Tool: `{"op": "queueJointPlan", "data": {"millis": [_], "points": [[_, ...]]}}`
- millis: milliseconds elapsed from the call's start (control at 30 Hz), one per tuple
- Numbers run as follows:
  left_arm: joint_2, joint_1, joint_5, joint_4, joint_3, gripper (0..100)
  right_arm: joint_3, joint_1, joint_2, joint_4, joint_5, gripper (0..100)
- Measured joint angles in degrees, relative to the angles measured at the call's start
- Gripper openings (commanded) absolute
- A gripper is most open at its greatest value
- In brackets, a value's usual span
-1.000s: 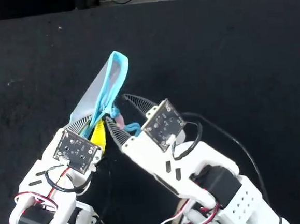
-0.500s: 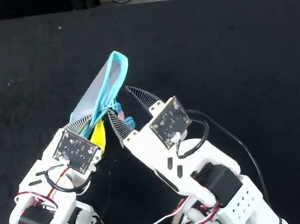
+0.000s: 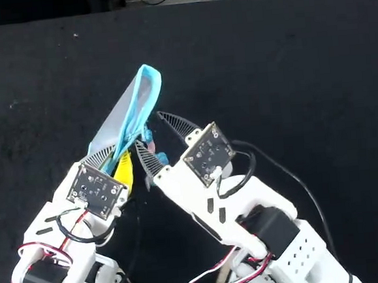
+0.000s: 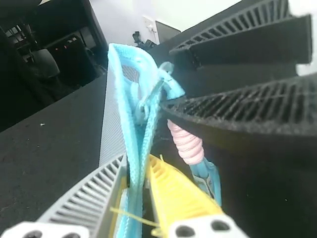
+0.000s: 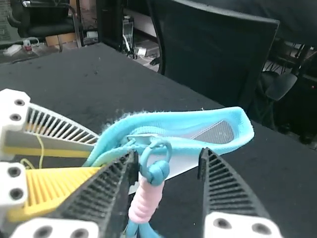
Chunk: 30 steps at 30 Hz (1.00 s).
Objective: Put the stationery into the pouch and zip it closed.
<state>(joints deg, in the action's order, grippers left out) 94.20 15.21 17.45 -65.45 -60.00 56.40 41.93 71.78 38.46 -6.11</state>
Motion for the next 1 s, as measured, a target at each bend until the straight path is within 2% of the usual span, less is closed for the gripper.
{"op": "queueJointPlan", "data": {"millis": [167,233,367,567,767,1000], "points": [[0.00,0.00,0.00,0.00,0.00,3,0.00,-0.88,0.00,-0.53,-0.62,3.8],[0.00,0.00,0.00,0.00,0.00,3,0.00,-1.41,0.00,-0.53,-3.43,0.8],[0.00,0.00,0.00,0.00,0.00,3,0.00,-2.37,0.00,-0.53,-7.03,1.1],[0.00,0.00,-0.26,0.00,0.00,3,-0.09,-5.89,0.00,-0.53,-7.56,1.1],[0.00,0.00,-0.35,0.00,0.00,3,-0.18,-6.42,0.00,-1.32,-7.65,1.1],[0.00,0.00,-0.35,-0.09,0.00,3,3.78,-11.43,0.00,-10.73,-7.74,1.1]]}}
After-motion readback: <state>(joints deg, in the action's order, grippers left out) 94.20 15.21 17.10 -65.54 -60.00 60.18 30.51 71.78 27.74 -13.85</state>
